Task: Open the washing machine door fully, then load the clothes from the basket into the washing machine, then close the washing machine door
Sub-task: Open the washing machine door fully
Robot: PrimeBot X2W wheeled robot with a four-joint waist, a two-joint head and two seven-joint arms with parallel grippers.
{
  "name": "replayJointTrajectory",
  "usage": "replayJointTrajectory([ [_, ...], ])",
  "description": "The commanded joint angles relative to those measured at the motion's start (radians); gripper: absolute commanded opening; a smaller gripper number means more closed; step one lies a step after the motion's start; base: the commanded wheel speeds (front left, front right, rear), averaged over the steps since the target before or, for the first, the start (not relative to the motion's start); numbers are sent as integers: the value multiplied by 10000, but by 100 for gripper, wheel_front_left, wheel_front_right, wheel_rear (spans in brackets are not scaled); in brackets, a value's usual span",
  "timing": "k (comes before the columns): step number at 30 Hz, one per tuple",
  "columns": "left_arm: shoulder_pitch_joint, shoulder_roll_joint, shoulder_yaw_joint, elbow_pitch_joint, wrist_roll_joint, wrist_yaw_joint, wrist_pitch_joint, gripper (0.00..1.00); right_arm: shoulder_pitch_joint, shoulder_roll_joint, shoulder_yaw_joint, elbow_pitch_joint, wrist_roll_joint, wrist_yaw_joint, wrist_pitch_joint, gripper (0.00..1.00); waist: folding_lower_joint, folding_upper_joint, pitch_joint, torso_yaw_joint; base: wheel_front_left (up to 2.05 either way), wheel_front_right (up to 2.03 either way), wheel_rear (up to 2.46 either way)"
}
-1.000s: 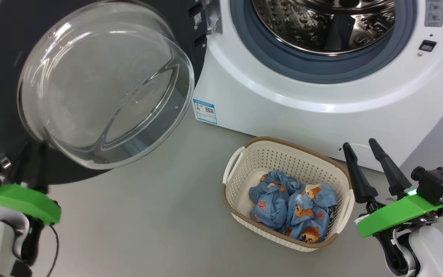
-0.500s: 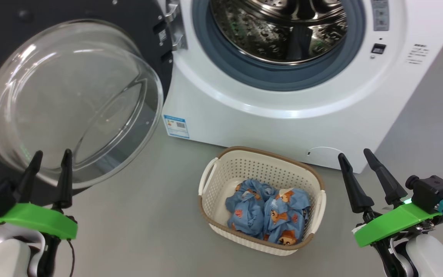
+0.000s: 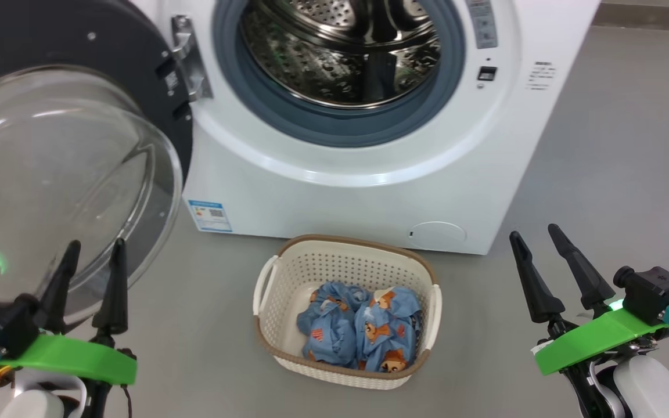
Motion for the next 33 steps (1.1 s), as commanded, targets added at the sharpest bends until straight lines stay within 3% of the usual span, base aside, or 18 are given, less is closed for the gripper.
replayJointTrajectory([
  [1, -47, 316, 414, -436, -55, 137, 13, 100, -17, -136, 124, -297, -32, 46, -94, 100, 0, 0, -130, -391, 0, 0, 0],
  [21, 1309, -320, 633, -1461, -92, 766, -260, 100, -74, -323, 242, -427, -126, 46, -94, 100, 0, 0, -279, -2117, 0, 0, 0],
  [33, 1570, -623, 813, -1528, 96, 720, -327, 100, -71, -418, 123, -456, -155, 46, -94, 100, 0, 0, -363, -2395, 0, 0, 0],
])
